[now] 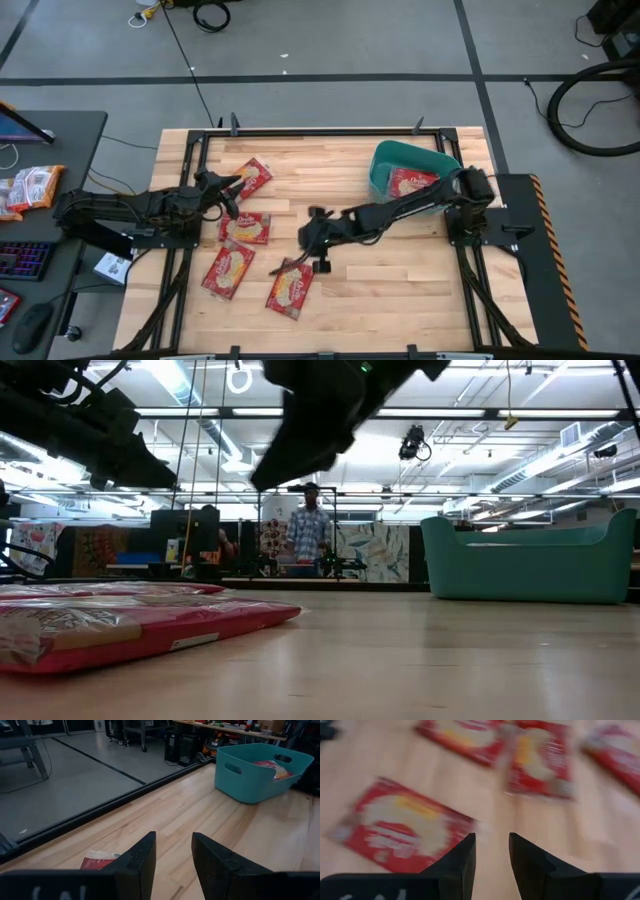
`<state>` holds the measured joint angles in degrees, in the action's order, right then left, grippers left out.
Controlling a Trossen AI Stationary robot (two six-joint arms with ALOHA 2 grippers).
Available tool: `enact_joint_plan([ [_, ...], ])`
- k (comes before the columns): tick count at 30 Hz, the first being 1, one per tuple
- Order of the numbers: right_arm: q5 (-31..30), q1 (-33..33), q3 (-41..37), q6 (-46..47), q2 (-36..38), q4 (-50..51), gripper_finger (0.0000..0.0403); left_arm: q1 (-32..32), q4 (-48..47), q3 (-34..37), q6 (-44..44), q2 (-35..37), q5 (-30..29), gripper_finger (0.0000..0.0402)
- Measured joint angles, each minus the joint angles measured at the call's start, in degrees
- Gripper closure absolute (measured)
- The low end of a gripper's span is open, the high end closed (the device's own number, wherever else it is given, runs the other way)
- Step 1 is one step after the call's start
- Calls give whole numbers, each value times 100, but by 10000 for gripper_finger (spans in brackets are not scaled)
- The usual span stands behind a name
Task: Sort popcorn bags into baskets
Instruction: Put the red popcorn bag into the green container
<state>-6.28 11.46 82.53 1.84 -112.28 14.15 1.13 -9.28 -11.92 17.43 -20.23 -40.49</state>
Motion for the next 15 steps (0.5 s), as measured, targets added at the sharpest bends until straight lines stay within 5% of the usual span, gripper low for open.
enact_joint_plan([
  [7,1056,325,821,-302,-1021,2,281,0,-1,2,-4,0,2,272],
  [15,1525,422,1136,-185,-1728,169,281,0,-2,2,-4,-1,2,272],
])
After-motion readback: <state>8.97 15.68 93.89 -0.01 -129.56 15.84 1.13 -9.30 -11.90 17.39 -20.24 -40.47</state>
